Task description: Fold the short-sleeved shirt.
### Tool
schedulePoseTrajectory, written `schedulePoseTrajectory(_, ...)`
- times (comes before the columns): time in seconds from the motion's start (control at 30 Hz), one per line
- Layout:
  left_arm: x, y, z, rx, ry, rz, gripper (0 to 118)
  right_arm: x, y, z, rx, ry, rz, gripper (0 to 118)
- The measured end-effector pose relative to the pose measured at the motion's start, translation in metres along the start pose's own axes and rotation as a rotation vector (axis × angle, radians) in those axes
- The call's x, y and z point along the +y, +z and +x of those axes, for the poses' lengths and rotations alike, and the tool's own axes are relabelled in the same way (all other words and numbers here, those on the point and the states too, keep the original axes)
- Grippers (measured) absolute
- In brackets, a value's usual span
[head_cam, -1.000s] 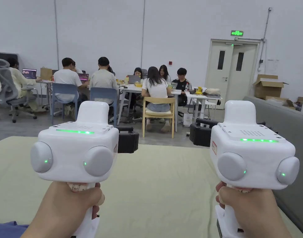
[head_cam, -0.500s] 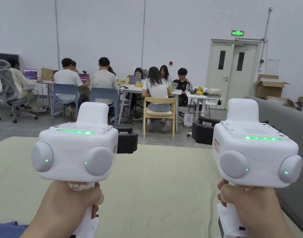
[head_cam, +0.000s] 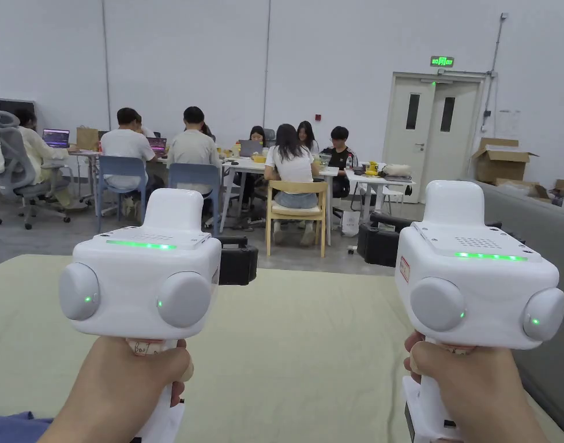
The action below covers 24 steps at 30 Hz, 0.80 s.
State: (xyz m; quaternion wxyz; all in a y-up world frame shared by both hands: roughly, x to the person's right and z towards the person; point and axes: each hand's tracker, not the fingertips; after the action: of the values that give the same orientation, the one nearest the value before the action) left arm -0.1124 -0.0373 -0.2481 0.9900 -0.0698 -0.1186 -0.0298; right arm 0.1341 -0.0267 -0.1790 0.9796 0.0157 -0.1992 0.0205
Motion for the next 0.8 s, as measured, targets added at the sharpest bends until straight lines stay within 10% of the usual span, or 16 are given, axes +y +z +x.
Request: schedulePoseTrajectory(0.8,0.0023,0.0053,-0.0050,-0.002,-0.005,0.013,118,0.0038,0.0036,-0.0031,-0.004,-0.002,0.007,118)
